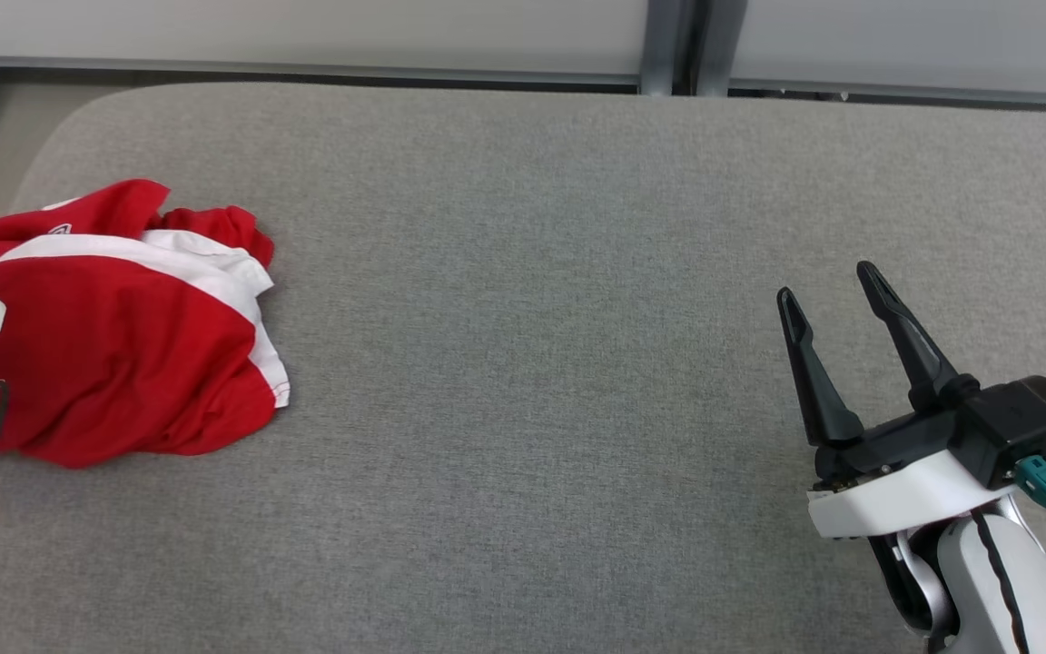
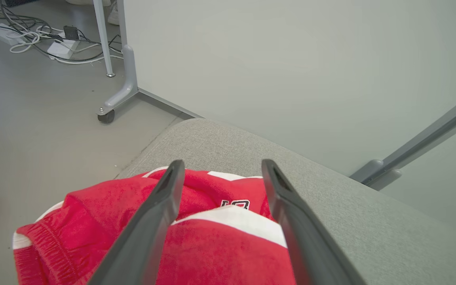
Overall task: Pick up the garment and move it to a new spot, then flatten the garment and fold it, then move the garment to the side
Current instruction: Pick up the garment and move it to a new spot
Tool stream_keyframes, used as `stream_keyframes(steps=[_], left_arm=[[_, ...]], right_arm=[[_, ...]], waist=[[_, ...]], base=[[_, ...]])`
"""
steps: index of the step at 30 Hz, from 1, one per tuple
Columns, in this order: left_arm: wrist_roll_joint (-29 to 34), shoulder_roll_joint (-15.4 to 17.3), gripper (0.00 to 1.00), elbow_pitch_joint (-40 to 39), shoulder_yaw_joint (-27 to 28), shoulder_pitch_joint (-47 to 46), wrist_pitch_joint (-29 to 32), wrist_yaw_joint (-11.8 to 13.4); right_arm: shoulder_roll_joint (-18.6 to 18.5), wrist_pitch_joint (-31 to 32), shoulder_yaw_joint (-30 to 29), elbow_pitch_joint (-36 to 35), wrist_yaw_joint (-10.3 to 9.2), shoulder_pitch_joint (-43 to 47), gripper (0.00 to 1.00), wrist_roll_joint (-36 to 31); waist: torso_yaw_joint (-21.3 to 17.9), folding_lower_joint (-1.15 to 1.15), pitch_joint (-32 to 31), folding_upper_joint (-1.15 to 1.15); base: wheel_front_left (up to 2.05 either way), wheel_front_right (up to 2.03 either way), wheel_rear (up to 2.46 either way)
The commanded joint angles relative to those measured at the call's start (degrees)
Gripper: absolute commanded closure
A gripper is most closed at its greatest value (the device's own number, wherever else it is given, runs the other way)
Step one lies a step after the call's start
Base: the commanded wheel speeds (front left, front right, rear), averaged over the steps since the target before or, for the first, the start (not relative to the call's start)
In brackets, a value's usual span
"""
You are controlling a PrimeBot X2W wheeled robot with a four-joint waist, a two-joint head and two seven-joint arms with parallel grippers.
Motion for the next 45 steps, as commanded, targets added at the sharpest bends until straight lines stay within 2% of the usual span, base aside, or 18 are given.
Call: stream_keyframes(steps=[1, 5, 10, 12, 17, 19, 34, 38, 45], left_arm=[[-1.4, 0.6, 0.00, 1.9, 0.4, -1.8, 0.8, -0.3], [-2.8, 3.0, 0.00, 7.6, -0.5, -4.3, 2.6, -0.5], [-4.2, 3.8, 0.00, 13.9, -3.6, -5.5, 7.6, -0.6], [-5.2, 3.8, 0.00, 15.1, -5.3, -5.2, 10.6, -0.6], [-8.3, 4.3, 0.02, 15.4, -8.5, -3.9, 13.5, -0.6], [-9.2, 5.0, 1.00, 14.6, -9.6, -3.6, 13.4, -0.5], [-12.8, 10.9, 1.00, 6.2, -20.1, -1.9, 8.4, -0.5], [-13.7, 11.7, 1.00, 3.4, -22.1, -1.4, 7.9, -0.5], [-16.5, 11.9, 1.00, -6.2, -26.1, 0.6, 7.4, -0.5]], right_arm=[[-0.4, -0.3, 0.1, -0.5, 0.11, -1.0, 0.00, -0.2], [-0.7, -0.3, 0.3, -1.0, 0.11, -2.6, 0.00, -0.1], [-0.8, -0.3, 0.1, -1.1, 0.11, -3.5, 0.00, 0.1], [-0.7, -0.3, 0.1, -1.0, 0.11, -3.6, 0.00, 0.1], [-0.6, -0.3, 0.0, -1.0, 0.11, -3.7, 0.00, 0.2], [-0.5, -0.3, -0.1, -0.9, 0.11, -3.7, 0.00, 0.1], [1.3, -0.3, -1.1, 0.3, 0.11, -1.4, 0.00, 0.6], [1.7, -0.3, -1.4, 0.6, 0.11, -0.4, 0.00, 0.7], [2.6, -0.3, -1.7, 1.3, 0.11, 1.9, 0.00, 0.9]], waist=[[-1.5, 0.00, 2.7, 0.00], [-2.6, 0.00, 5.1, 0.00], [-3.4, 0.00, 6.6, 0.00], [-3.6, 0.00, 6.8, 0.00], [-3.9, 0.00, 7.1, 0.00], [-3.9, 0.00, 7.0, 0.00], [-4.5, 0.00, -1.0, 0.00], [-4.7, 0.00, -2.9, 0.00], [-5.5, 0.00, -7.7, 0.00]], base=[[0.00, 0.00, 0.00], [0.00, 0.00, 0.00], [0.00, 0.00, 0.00], [0.00, 0.00, 0.00], [0.00, 0.00, 0.00], [0.00, 0.00, 0.00], [0.00, 0.00, 0.00], [0.00, 0.00, 0.00], [0.00, 0.00, 0.00]])
